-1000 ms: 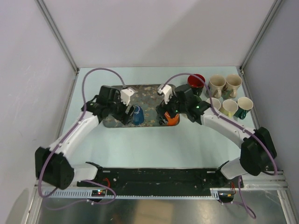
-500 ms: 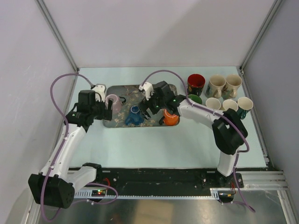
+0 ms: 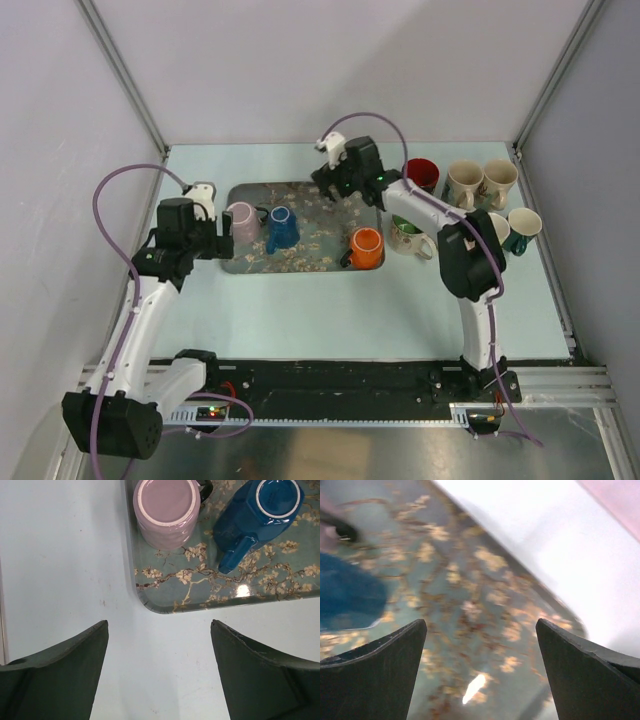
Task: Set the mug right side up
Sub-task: Move the cup to the tray.
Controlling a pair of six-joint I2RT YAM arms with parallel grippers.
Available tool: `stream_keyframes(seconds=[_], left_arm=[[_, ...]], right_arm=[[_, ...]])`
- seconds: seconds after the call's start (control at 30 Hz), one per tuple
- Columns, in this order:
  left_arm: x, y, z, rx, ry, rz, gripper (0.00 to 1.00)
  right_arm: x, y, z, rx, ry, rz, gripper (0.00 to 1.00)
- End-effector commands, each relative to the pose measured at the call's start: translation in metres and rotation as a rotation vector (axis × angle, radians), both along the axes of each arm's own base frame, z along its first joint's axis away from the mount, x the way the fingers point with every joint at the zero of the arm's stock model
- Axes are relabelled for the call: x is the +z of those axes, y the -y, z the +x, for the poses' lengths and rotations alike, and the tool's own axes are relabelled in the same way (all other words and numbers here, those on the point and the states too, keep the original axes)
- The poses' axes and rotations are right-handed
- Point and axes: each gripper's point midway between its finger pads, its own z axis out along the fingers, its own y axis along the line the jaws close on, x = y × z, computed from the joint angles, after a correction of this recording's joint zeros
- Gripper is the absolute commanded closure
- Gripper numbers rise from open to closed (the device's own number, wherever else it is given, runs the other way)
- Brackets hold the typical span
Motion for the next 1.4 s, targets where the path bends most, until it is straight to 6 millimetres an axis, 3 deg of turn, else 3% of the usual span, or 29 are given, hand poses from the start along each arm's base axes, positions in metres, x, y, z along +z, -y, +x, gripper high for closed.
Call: stream_keyframes(seconds=[0.0, 0.1, 0.27, 0.37, 0.7, 0.9, 1.13, 1.37], left_arm=[[0.002, 0.006, -0.004, -0.023, 0.011, -0.038, 0.13], [0.0, 0.006, -0.004, -0.024, 0.004, -0.045, 0.14], [0.004, 0.0, 0.001, 0.003, 0.009, -0.043, 0.13], [0.006, -0.003, 0.001, 0.015, 0.016, -0.039, 0.13], [0.006, -0.012, -0.009, 0.052, 0.039, -0.062, 0.13], [0.003, -0.017, -0.01, 0.09, 0.035, -0.1, 0.13], [0.003, -0.014, -0.009, 0.085, 0.032, -0.127, 0.14], [0.005, -0.012, -0.006, 0.078, 0.029, -0.134, 0.14]], right_arm=[[0.044, 0.03, 0.029, -0.086, 0.103, 0.023, 0.03], [0.052, 0.014, -0.004, -0.055, 0.027, 0.096, 0.02], [0.068, -0.034, -0.072, 0.005, -0.105, 0.231, 0.01], [0.064, -0.056, -0.092, -0.024, -0.162, 0.271, 0.01], [0.028, -0.09, -0.077, -0.194, -0.158, 0.211, 0.01], [0.006, -0.111, -0.082, -0.175, -0.118, 0.145, 0.01], [-0.004, -0.1, -0.077, -0.175, -0.134, 0.143, 0.05], [-0.015, -0.076, -0.077, 0.039, -0.181, 0.143, 0.25]])
